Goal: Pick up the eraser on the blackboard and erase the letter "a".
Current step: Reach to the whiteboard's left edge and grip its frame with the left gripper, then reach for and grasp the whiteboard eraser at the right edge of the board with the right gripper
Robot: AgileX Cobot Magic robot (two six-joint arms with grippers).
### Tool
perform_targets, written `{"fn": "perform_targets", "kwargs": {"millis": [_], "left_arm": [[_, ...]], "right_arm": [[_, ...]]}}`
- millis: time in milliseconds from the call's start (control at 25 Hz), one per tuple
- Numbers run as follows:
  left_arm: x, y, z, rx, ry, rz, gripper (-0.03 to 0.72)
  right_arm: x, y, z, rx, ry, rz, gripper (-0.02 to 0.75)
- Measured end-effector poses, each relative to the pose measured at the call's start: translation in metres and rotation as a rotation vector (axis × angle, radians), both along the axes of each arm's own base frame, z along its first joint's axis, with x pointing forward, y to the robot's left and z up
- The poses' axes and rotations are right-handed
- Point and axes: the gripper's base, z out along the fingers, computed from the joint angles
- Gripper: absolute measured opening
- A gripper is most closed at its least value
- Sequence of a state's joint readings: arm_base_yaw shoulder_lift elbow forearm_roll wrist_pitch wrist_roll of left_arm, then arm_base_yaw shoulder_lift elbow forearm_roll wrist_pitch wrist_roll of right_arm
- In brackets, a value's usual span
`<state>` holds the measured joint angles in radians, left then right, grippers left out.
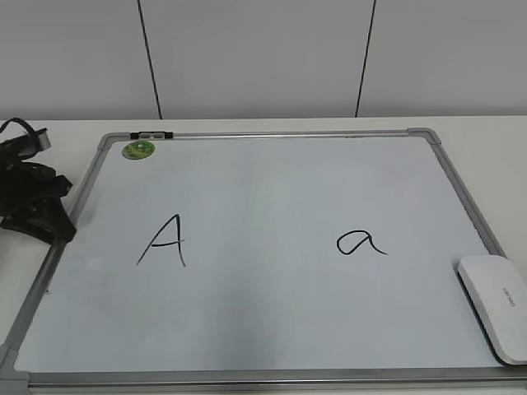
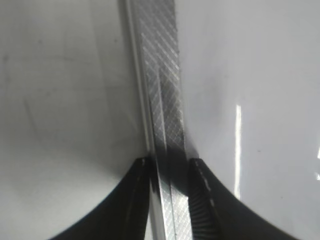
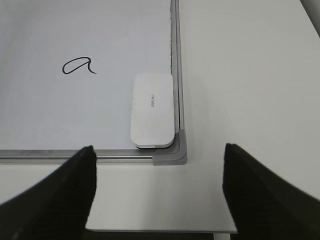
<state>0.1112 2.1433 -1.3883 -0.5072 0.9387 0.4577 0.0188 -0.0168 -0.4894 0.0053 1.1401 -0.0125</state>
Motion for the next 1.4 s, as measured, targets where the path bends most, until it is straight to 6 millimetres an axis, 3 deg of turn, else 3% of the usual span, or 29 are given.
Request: {"fn": "perform_targets", "kwargs": {"millis": [1400], "left_arm": [[0.0000, 0.0013, 0.0014, -0.013, 0.007, 0.005, 0.050]], "right_arm": [[0.0000, 0.0004, 0.0000, 0.004, 0.000, 0.003, 0.587]]}}
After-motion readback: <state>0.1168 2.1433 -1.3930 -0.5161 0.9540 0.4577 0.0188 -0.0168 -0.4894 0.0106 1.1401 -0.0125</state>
